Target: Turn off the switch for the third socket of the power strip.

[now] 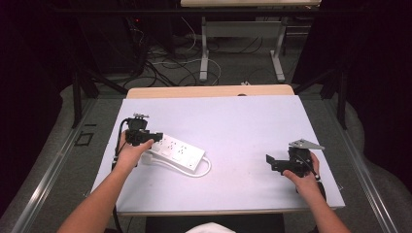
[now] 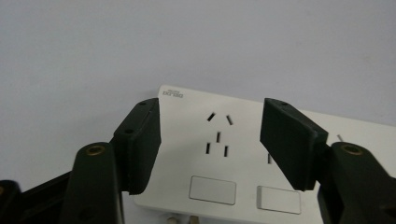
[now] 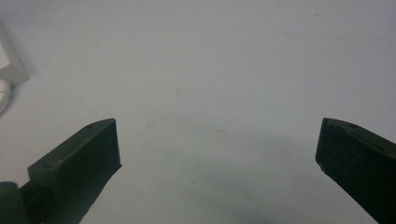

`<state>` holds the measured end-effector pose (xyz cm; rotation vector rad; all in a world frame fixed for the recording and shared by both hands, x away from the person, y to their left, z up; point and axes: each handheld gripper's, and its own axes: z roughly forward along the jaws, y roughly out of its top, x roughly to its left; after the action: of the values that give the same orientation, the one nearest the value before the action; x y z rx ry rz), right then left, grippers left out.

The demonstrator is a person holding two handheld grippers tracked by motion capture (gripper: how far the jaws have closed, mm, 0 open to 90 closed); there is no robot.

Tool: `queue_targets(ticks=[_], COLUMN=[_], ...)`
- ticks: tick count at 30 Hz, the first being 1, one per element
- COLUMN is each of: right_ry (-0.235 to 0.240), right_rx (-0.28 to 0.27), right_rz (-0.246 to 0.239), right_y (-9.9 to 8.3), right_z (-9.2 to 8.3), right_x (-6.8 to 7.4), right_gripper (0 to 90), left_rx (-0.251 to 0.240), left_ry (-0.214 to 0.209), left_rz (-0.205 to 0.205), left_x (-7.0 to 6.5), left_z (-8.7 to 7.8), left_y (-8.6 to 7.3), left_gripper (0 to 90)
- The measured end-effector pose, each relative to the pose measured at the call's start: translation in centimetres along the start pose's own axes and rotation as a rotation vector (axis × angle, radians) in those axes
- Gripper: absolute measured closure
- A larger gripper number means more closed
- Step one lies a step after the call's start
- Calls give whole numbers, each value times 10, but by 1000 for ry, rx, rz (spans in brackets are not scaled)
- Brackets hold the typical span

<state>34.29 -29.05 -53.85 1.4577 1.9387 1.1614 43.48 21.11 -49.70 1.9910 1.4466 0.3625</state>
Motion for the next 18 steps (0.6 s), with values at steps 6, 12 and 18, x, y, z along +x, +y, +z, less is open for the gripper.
queue_targets(ticks=[6,12,18], right_ry=[0,0,-1], right_rx=[0,-1,-2], right_rz=[0,-1,-2], right_y=[0,0,0], right_z=[0,0,0], right_x=[0,0,0], right_gripper=[0,0,0], left_rx=[-52,-87,-121], left_ry=[-1,-26,-61], left_rz=[30,42,40], left_x=[-5,-8,-11], left_z=[-2,-7,-11], left_y=[1,3,3], left_gripper=[224,157,16])
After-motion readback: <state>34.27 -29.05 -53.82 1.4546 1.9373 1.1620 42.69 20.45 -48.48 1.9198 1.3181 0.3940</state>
